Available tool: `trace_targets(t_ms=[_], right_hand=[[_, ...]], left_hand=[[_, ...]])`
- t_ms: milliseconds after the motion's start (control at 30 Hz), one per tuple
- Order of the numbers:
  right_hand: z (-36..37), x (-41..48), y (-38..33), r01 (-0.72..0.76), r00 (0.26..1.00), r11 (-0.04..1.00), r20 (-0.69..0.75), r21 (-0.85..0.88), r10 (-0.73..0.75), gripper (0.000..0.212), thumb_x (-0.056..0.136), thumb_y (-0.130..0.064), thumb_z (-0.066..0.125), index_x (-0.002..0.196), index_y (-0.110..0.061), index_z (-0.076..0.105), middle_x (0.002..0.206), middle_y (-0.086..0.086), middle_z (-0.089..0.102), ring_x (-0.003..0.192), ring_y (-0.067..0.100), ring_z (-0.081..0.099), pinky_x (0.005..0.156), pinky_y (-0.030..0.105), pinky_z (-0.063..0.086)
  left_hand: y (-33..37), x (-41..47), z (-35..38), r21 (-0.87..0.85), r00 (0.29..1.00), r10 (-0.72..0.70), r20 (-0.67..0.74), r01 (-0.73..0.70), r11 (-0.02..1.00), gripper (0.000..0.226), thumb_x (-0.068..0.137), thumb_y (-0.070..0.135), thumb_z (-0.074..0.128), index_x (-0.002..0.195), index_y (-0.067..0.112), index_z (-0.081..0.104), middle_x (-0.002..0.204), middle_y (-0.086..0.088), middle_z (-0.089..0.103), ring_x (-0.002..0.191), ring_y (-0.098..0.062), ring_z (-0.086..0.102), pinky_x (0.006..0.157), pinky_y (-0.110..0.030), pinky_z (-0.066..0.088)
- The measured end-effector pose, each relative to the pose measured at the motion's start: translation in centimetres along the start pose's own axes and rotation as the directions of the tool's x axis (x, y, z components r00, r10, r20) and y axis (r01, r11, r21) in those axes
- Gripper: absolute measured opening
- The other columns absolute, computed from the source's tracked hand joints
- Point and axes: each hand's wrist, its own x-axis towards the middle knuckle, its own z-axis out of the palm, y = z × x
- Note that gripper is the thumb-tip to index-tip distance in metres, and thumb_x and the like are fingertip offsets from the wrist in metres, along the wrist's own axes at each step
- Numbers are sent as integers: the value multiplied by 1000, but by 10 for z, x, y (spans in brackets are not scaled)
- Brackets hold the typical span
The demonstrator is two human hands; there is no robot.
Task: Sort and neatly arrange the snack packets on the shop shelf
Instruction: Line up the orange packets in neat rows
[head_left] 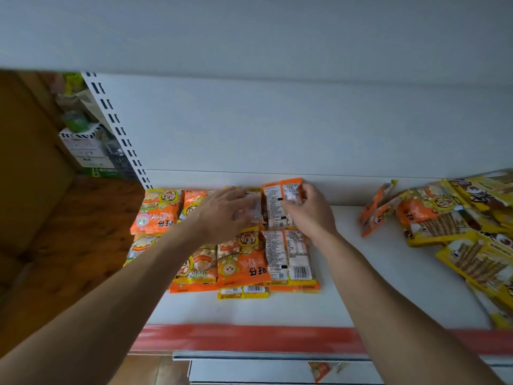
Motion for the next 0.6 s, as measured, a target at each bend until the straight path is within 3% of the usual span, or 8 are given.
trace_targets(t_ms=[133,267,367,467,600], right_hand=[[-2,-2,4,67,990,982,-107,-179,-87,41,85,-39,64,122,-21,57,116,0,61,107,24,55,89,39,49],[5,-6,5,-56,998,998,30,1,56,20,90,-42,58,107,-31,53,102,-7,62,82,8,59,66,27,44],[7,-4,7,-100,992,994,71,-39,102,20,92,-47,56,103,-32,51,94,-9,60,78,9,56,71,29,44],[5,-1,7,-127,987,992,100,-5,127,24,89,-47,60,108,-32,54,96,-10,64,79,8,61,66,28,47],[0,2,7,-142,985,990,96,6,141,35,89,-55,55,116,-32,58,105,-9,67,88,12,64,70,29,46]], left_hand=[[3,-1,9,68,998,-5,-59,9,998,62,96,64,20,153,38,17,163,4,10,150,-16,1,122,-43,1],[9,-6,20,163,998,5,-65,6,987,87,80,85,5,154,38,9,164,4,3,150,-18,-4,119,-42,-7],[9,-5,20,204,998,35,-59,-22,979,92,77,86,5,154,37,7,164,3,5,150,-17,-1,121,-40,-4],[10,-6,14,182,995,43,-92,-26,983,92,77,84,6,154,36,12,163,4,10,150,-16,3,123,-40,1],[17,-17,10,51,984,24,-175,-16,999,92,79,85,-1,153,34,19,162,3,15,150,-15,5,122,-40,2]])
